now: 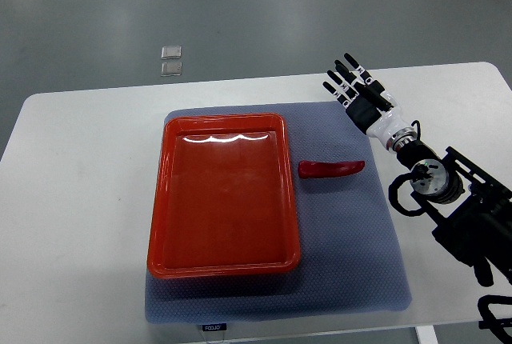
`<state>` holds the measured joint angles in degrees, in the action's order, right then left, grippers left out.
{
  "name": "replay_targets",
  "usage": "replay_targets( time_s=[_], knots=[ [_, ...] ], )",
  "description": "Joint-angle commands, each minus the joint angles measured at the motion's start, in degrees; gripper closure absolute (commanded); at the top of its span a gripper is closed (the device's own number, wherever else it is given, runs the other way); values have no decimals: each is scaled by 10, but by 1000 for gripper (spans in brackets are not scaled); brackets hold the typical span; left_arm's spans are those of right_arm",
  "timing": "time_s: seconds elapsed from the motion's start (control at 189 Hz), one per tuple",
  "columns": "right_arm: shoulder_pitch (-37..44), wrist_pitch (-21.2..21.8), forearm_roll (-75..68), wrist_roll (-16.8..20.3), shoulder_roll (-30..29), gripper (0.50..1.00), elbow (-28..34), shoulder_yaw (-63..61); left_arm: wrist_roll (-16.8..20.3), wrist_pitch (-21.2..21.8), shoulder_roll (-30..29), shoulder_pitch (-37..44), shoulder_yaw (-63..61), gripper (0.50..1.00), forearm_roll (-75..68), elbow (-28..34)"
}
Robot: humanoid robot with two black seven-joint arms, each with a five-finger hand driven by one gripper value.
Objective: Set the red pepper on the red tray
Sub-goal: 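Move the right hand down toward the red pepper beside the tray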
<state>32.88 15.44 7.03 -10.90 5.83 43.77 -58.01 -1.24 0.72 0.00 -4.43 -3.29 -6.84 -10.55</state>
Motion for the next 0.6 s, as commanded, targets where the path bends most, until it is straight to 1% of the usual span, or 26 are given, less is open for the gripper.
replay_targets(
  time_s=[0.0, 0.281, 0.429, 0.435, 0.44, 0.472, 0.525, 0.53, 0.594],
  knots=[
    [-1, 0, 0, 0, 1, 591, 0, 1, 0, 0, 0, 1, 0, 500, 0, 1],
    [3, 0, 1, 0, 5, 591, 0, 2, 0, 1, 0, 1, 0, 500, 0, 1],
    [7, 9, 19, 1, 6, 589, 1, 14, 1, 1, 0, 1, 0, 500, 0, 1],
    [19, 16, 60, 3, 12, 591, 2, 30, 0, 1, 0, 1, 0, 500, 0, 2],
    [24, 18, 72, 4, 15, 591, 2, 35, 1, 1, 0, 1, 0, 500, 0, 2],
    [34, 20, 109, 4, 25, 591, 3, 50, 1, 0, 0, 1, 0, 500, 0, 2],
    [34, 20, 109, 4, 25, 591, 3, 50, 1, 0, 0, 1, 0, 500, 0, 2],
    [49, 30, 172, 5, 49, 591, 6, 80, 1, 0, 0, 1, 0, 500, 0, 2],
    [75, 44, 250, 9, 83, 591, 21, 123, 0, 0, 0, 1, 0, 500, 0, 2]
  ],
)
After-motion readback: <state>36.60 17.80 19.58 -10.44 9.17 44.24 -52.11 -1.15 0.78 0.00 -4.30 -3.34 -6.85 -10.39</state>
